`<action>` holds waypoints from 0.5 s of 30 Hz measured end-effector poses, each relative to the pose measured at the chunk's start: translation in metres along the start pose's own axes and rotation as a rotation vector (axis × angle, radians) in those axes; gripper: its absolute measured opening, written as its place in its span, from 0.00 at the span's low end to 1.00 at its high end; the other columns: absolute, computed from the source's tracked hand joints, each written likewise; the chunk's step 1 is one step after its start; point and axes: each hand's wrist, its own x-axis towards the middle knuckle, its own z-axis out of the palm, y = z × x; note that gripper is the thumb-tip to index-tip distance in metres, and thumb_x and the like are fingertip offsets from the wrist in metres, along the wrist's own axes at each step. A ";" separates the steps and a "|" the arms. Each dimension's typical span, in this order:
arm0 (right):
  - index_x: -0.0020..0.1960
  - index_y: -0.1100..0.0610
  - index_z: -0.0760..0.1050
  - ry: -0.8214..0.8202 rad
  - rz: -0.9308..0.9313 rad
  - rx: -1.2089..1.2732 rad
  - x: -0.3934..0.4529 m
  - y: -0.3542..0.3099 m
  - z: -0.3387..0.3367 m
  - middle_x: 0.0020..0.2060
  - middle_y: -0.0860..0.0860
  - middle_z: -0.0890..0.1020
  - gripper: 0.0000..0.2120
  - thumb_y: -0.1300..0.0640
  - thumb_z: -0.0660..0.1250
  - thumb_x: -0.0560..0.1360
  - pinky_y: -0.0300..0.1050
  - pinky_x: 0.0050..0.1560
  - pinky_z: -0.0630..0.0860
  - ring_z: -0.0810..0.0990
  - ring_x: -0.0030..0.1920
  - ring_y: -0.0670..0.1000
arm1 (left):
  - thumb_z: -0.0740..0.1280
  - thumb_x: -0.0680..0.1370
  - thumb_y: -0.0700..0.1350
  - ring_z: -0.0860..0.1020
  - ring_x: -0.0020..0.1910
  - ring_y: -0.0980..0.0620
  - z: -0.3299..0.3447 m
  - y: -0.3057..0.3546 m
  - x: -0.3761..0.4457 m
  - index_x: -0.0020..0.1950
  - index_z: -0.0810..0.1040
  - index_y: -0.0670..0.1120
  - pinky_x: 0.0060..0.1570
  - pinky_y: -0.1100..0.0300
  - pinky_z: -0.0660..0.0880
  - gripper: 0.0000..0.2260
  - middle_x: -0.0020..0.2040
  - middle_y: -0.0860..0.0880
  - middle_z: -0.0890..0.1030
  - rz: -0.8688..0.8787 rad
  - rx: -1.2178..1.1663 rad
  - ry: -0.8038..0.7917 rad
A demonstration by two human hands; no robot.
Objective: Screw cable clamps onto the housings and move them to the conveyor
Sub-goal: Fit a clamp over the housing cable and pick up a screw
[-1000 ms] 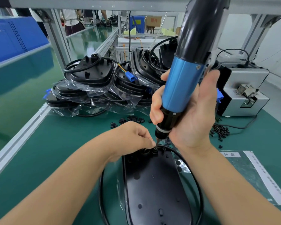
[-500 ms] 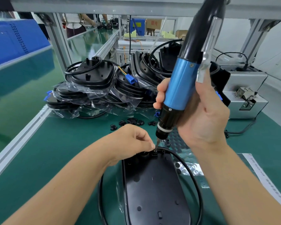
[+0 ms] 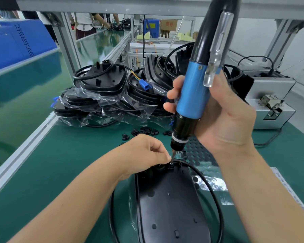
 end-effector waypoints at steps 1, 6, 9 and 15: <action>0.62 0.62 0.66 0.005 -0.006 0.021 0.000 -0.002 0.001 0.45 0.58 0.79 0.16 0.55 0.54 0.78 0.53 0.46 0.77 0.79 0.42 0.56 | 0.72 0.73 0.43 0.76 0.37 0.55 0.000 0.000 0.000 0.33 0.82 0.51 0.47 0.61 0.72 0.09 0.35 0.51 0.81 -0.001 -0.001 0.002; 0.51 0.60 0.75 0.086 0.007 0.034 0.003 -0.005 0.005 0.36 0.56 0.78 0.30 0.35 0.47 0.75 0.47 0.38 0.76 0.75 0.33 0.54 | 0.73 0.73 0.44 0.76 0.38 0.56 0.001 0.000 0.001 0.37 0.83 0.48 0.48 0.60 0.73 0.05 0.36 0.51 0.81 0.002 -0.003 0.005; 0.46 0.59 0.75 0.137 0.022 -0.002 0.006 -0.006 0.007 0.33 0.56 0.77 0.30 0.34 0.49 0.73 0.47 0.36 0.76 0.74 0.30 0.54 | 0.72 0.73 0.44 0.75 0.37 0.56 0.000 0.000 -0.001 0.36 0.83 0.48 0.46 0.61 0.72 0.06 0.35 0.52 0.81 0.010 -0.004 0.005; 0.43 0.58 0.76 0.165 0.024 0.008 0.008 -0.005 0.013 0.31 0.55 0.77 0.28 0.35 0.52 0.74 0.44 0.33 0.75 0.74 0.28 0.53 | 0.73 0.73 0.44 0.75 0.36 0.57 0.001 -0.001 0.000 0.35 0.83 0.50 0.44 0.62 0.72 0.07 0.33 0.54 0.80 0.009 -0.004 0.018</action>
